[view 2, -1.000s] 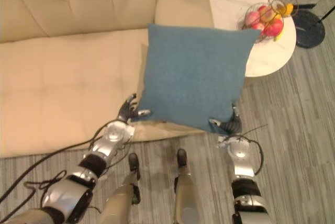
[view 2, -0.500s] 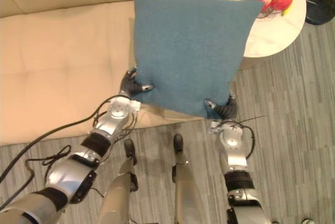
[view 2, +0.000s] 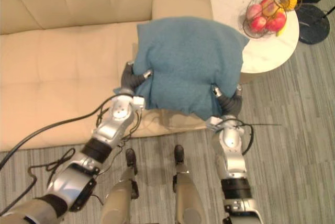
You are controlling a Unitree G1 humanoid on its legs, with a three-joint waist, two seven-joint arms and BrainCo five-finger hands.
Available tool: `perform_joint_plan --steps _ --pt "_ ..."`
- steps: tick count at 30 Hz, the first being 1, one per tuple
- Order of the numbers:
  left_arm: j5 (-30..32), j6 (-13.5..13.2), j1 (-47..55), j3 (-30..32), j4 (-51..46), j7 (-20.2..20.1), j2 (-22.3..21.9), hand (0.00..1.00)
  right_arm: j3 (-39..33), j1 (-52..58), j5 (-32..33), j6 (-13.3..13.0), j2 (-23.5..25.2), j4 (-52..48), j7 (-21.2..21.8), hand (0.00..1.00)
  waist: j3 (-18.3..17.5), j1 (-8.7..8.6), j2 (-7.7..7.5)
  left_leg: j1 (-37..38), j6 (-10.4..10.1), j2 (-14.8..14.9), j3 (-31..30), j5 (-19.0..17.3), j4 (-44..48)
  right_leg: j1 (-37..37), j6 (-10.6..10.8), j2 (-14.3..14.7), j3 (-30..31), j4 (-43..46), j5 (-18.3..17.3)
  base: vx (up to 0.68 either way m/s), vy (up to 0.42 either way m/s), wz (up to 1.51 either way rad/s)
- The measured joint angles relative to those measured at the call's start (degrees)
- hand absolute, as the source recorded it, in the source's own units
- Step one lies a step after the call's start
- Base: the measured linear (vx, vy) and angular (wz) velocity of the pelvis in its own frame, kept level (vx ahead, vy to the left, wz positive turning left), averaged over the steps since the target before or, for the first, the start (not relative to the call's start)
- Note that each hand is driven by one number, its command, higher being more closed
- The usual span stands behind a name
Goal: Pick up cushions and gather them together orderly.
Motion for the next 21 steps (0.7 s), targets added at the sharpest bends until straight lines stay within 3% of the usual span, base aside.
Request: perform_joint_plan --steps 4,6,11,21 --pt "-0.47 -0.02 8.92 -1.02 -3.82 -0.08 -1.22 1.0 0.01 6.95 -2.27 -0.06 2.16 -2.86 0.26 1.0 -1.21 0.14 0.93 3.4 0.25 -0.38 -1.26 -0.99 -0.09 4.28 0.13 -0.22 -1.24 0.04 -1.37 0.03 0.017 0.22" --pt "-0.5 -0.02 15.28 -1.96 -6.76 -0.35 -1.25 1.0 0.18 11.27 -3.15 -0.06 3.77 -2.92 1.19 1.0 -5.07 0.38 1.52 4.05 0.25 -0.71 -1.7 -1.52 -0.11 5.08 0.31 -0.58 -1.64 0.12 -2.03 0.07 0.025 0.12" --pt "-0.53 -0.15 26.23 -2.44 -15.03 -2.8 -1.27 1.0 0.54 18.71 -4.53 -0.06 4.57 -5.4 2.94 1.0 -10.0 0.74 2.76 7.06 0.36 -1.42 -4.01 -1.86 -0.87 9.04 0.64 -1.42 -4.01 0.35 -3.83 0.07 0.02 0.25" --pt "-2.17 -2.26 41.82 1.66 -25.69 -6.26 -1.25 1.0 5.1 23.62 -8.91 -1.37 5.54 -9.22 6.71 1.0 -15.13 1.75 2.71 12.39 0.38 -2.59 -9.17 -2.5 -0.97 16.91 1.0 -2.55 -7.85 0.34 -6.34 0.02 0.012 0.23"
